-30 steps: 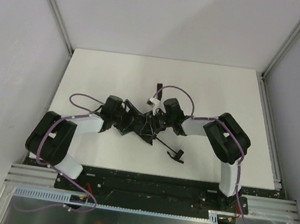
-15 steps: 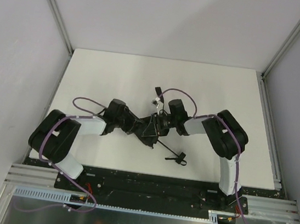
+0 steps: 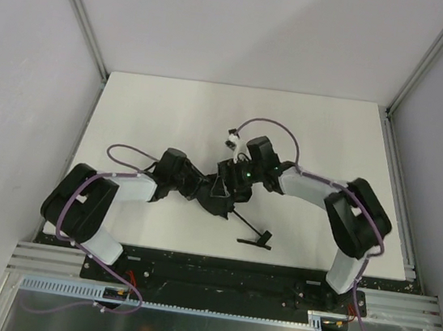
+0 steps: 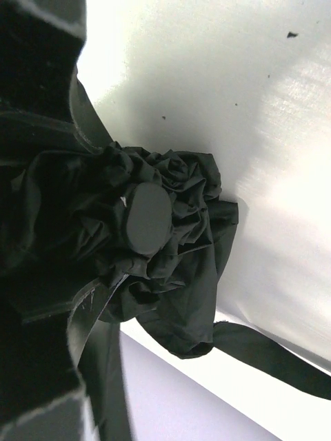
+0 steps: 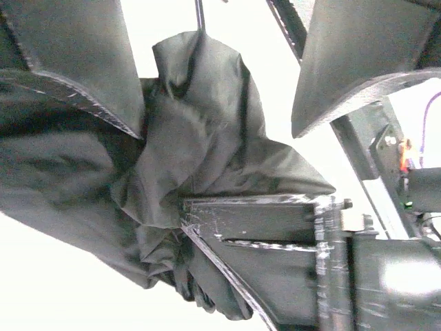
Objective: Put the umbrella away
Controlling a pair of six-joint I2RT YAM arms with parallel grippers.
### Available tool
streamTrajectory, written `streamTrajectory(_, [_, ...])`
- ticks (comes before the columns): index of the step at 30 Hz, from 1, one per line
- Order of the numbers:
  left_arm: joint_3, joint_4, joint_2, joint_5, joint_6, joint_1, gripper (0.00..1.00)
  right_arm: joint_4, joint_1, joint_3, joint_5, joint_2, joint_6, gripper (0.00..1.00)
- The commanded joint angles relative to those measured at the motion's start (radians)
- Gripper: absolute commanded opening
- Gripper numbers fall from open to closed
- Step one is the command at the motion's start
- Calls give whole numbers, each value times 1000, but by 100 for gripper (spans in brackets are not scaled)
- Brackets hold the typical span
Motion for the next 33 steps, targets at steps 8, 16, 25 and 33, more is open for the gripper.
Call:
streamTrajectory(8, [28,-200,0,-75,12,-2,0,-167,183,72,525,-261,-303,99])
streamTrajectory(16, [44,-249,22,-67,-5,-2,0,-77,400,59,853,-116,-470,91])
streamTrajectory(25, [69,-292,48,-46,-20,-1,0,58,490,5,1033,54,-531,81])
streamTrajectory(33, [84,-307,60,-29,-6,0,0,88,443,-21,1141,157,-508,79])
